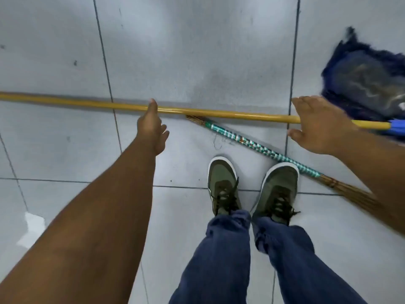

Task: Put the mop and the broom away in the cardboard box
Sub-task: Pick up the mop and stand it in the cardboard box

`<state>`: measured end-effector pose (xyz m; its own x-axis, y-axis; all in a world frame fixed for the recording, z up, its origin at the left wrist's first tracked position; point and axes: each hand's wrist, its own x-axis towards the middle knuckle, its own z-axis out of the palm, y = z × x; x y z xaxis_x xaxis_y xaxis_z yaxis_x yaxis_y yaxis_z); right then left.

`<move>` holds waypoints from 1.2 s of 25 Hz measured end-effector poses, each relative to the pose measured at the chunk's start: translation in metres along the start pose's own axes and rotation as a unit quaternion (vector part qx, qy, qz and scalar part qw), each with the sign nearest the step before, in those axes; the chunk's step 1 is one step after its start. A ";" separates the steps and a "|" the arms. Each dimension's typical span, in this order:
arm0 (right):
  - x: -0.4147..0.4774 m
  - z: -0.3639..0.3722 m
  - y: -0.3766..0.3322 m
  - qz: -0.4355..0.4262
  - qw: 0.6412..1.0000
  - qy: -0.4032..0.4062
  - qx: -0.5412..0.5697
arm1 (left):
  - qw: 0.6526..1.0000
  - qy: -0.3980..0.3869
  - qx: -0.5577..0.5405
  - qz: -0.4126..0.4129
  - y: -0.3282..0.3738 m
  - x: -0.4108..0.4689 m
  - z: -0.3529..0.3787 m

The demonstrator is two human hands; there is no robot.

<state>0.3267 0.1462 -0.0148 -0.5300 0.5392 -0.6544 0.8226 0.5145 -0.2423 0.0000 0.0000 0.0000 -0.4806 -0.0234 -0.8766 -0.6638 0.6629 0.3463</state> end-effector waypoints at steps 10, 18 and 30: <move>0.070 0.090 0.037 0.030 0.997 -0.075 0.002 | 0.997 0.012 -0.071 0.007 -0.052 0.105 0.053; 0.065 0.074 0.034 0.026 0.997 -0.076 -0.011 | 0.981 0.033 -0.189 0.022 -0.032 0.086 0.055; 0.000 -0.032 -0.025 0.012 0.999 -0.015 0.034 | 0.911 -0.060 -0.398 0.086 0.082 -0.072 0.012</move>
<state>0.2999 0.1546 0.0144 -0.5036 0.5306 -0.6818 0.8482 0.4537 -0.2734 -0.0134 0.0650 0.0873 -0.5816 0.1436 -0.8007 -0.8134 -0.1047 0.5721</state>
